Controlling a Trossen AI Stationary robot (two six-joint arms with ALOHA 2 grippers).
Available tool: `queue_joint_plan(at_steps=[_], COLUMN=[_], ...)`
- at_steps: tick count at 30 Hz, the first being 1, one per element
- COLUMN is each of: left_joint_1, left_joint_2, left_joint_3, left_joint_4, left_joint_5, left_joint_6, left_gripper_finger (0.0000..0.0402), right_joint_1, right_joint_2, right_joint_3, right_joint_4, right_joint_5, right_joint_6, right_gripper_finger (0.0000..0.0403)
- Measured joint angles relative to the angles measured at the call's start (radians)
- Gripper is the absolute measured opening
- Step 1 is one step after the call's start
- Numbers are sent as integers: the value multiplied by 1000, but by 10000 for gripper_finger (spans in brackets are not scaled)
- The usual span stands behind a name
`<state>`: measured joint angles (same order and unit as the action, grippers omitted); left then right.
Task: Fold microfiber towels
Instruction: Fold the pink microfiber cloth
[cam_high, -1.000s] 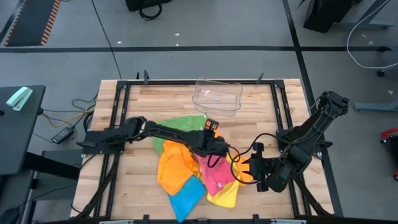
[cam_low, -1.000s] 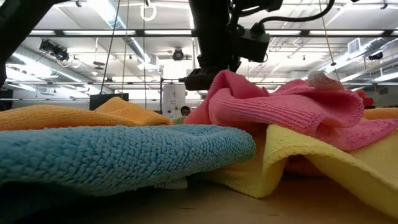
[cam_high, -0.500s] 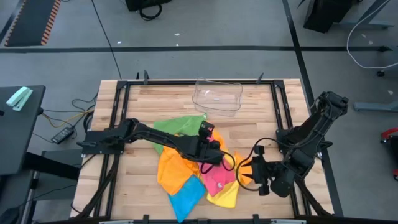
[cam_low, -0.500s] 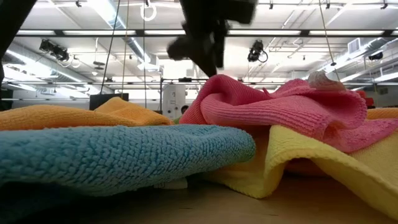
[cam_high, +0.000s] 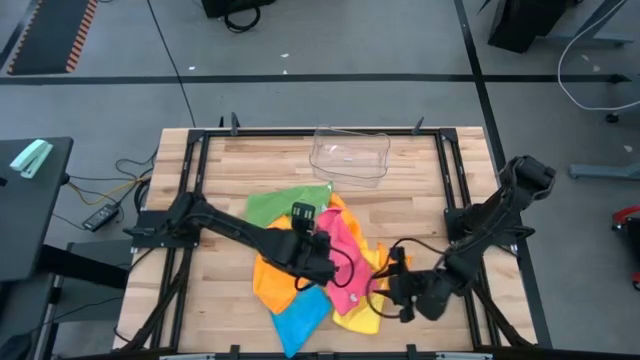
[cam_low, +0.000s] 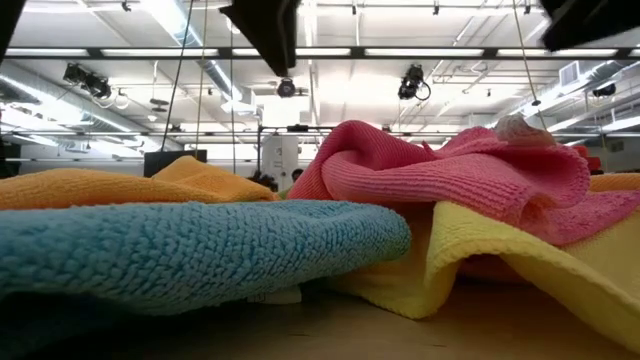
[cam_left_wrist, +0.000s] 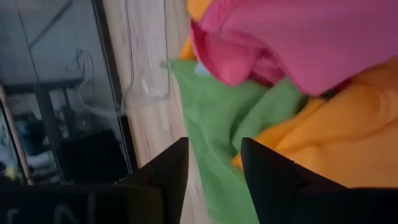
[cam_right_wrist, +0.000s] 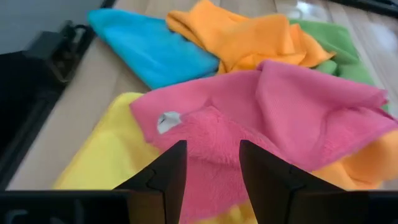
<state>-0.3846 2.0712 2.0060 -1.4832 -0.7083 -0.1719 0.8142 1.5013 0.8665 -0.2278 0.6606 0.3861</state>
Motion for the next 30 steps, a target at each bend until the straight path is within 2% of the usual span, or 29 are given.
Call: queue_joint_plan(at_steps=[7,13,16,19,25,30], left_joint_1=[-16,-18,-26,-36,-47,-47], left_joint_2=[-1,-1,-3,-8,-8,-8], left_joint_3=[0,0,-1,-1,-1,-1], left_joint_4=[-53,-88,-88,-88,-88,-88], left_joint_5=[-1,-1,-1,-1,-1,-1], left_joint_6=[-46,-53,-53,-52,-51,-50], left_gripper_finger=[141,134,132,134,127,118], right_joint_1=[-40,-109,-149,-177,-190,-190], right_joint_2=[155,262,292,305,324,324], right_joint_3=[64,144,150,151,151,151], right_joint_4=[121,144,143,167,171,139], right_joint_5=[-8,-8,-17,-74,-142,-143], right_joint_6=[-194,-257,-257,-236,-227,-202], right_gripper_finger=[165,181,182,180,174,140])
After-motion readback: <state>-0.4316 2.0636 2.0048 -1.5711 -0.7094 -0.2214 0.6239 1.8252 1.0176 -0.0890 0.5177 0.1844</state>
